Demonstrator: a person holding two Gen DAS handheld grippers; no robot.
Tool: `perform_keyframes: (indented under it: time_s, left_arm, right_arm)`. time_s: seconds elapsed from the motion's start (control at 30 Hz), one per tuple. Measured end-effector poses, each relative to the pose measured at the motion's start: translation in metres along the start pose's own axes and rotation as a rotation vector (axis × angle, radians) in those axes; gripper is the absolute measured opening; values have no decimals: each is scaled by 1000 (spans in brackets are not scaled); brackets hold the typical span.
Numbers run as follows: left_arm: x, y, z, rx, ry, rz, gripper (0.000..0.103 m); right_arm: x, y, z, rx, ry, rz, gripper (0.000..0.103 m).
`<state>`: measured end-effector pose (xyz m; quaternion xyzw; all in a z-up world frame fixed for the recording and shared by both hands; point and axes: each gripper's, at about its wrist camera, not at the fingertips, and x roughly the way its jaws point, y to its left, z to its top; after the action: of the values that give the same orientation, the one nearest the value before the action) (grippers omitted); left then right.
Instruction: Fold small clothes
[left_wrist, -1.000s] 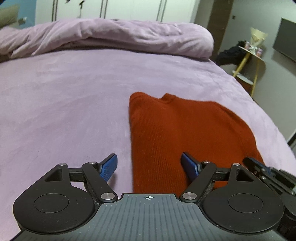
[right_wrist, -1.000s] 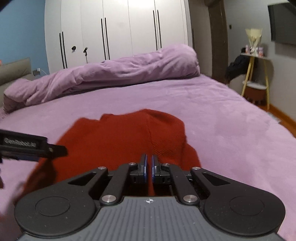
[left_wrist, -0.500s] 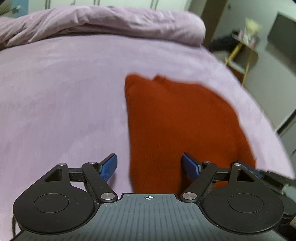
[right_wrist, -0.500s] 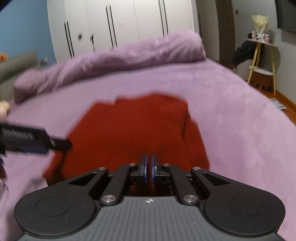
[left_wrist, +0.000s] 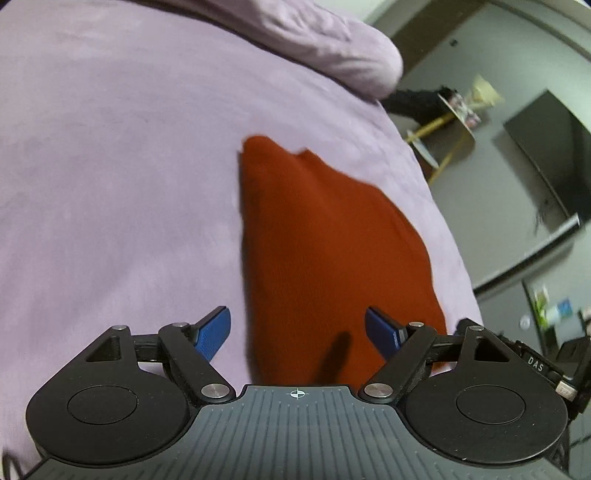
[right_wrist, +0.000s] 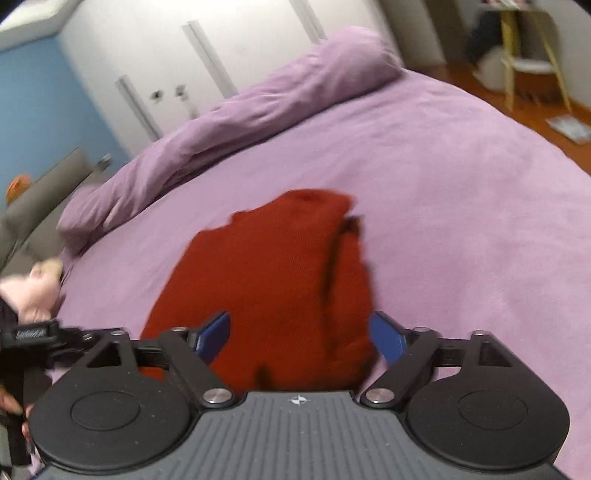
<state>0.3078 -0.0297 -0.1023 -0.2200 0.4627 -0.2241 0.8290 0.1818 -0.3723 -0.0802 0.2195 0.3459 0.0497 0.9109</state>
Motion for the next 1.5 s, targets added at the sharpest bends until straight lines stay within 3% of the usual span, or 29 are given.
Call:
perform_keyframes:
  time_s: [0.07, 0.13, 0.2, 0.33, 0.43, 0.53, 0.7, 0.87, 0.93, 1.0, 1.07, 1.13, 1.2, 1.27, 1.4, 1.5]
  left_arm:
    - [17, 7, 12, -40, 32, -11, 83]
    - [37, 15, 21, -89, 73, -90, 82]
    - [52, 21, 26, -119, 95, -112, 81]
    - [79, 27, 32, -169, 107, -138, 79]
    - [83, 28, 34, -194, 98, -131, 63]
    - [72, 28, 35, -177, 80, -141, 55]
    - [33, 21, 38, -122, 73, -141, 53]
    - [-28, 27, 33, -74, 77, -14, 56]
    - [-44, 36, 20, -44, 76, 103, 61]
    - [-61, 39, 3, 7, 49, 202, 58]
    - [-80, 35, -14, 45, -6, 224, 63]
    - [-95, 27, -33, 92, -44, 249, 63]
    - [-102, 21, -52, 136, -73, 254, 64]
    - [-98, 16, -68, 163, -52, 240, 64]
    - [-84, 8, -89, 254, -27, 300, 66]
    - [-79, 5, -91, 262, -50, 330, 67]
  right_arm:
    - [15, -19, 17, 59, 13, -1, 83]
    - [37, -42, 30, 165, 83, 73, 83]
    - [57, -59, 36, 272, 128, 140, 82]
    - [89, -69, 36, 379, 173, 258, 50]
    - [108, -57, 31, 382, 184, 255, 38]
    - [110, -49, 25, 426, 165, 289, 33]
    - [103, -38, 19, 538, 152, 397, 32]
    - [104, 7, -10, 513, 271, 485, 32]
    - [104, 26, -21, 459, 303, 456, 34]
    - [96, 37, -24, 416, 285, 356, 46]
    - [70, 52, -18, 302, 172, 194, 48]
    - [35, 77, -16, 136, 43, 101, 48]
    - [13, 96, -24, 81, -2, 148, 48]
    - [7, 113, -39, 64, 87, 210, 45]
    - [14, 128, -88, 1, 236, 123, 32]
    - [11, 133, -104, -9, 254, 18, 26]
